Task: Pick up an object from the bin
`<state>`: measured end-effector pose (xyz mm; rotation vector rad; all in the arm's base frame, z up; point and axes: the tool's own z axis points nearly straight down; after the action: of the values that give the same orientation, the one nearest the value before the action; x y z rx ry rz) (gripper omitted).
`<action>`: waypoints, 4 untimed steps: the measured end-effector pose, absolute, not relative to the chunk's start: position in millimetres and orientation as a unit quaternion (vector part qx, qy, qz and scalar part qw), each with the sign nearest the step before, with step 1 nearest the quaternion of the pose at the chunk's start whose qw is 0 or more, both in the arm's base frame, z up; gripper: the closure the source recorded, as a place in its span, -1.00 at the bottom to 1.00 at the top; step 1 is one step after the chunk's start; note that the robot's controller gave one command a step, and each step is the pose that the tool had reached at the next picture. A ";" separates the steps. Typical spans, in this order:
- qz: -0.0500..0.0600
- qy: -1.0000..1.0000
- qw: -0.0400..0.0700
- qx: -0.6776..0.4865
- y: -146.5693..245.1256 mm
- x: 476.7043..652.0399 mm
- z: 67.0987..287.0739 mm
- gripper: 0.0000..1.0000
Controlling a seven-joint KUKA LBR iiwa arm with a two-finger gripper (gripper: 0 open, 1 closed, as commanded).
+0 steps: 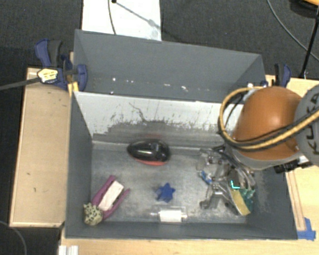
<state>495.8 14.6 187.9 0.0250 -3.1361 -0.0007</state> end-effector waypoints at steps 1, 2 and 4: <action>-0.001 -0.982 -0.002 -0.187 -64.2 502.9 69.4 -1.00; 0.000 -0.957 -0.002 -0.289 -150.3 499.8 100.7 -1.00; -0.003 -0.949 0.001 -0.316 -145.2 480.6 70.0 -1.00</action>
Offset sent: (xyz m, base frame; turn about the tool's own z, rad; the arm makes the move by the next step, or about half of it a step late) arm 0.0059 -0.0781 -0.1179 0.3898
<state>480.6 -145.2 70.0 -0.9929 -2.9785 -0.0084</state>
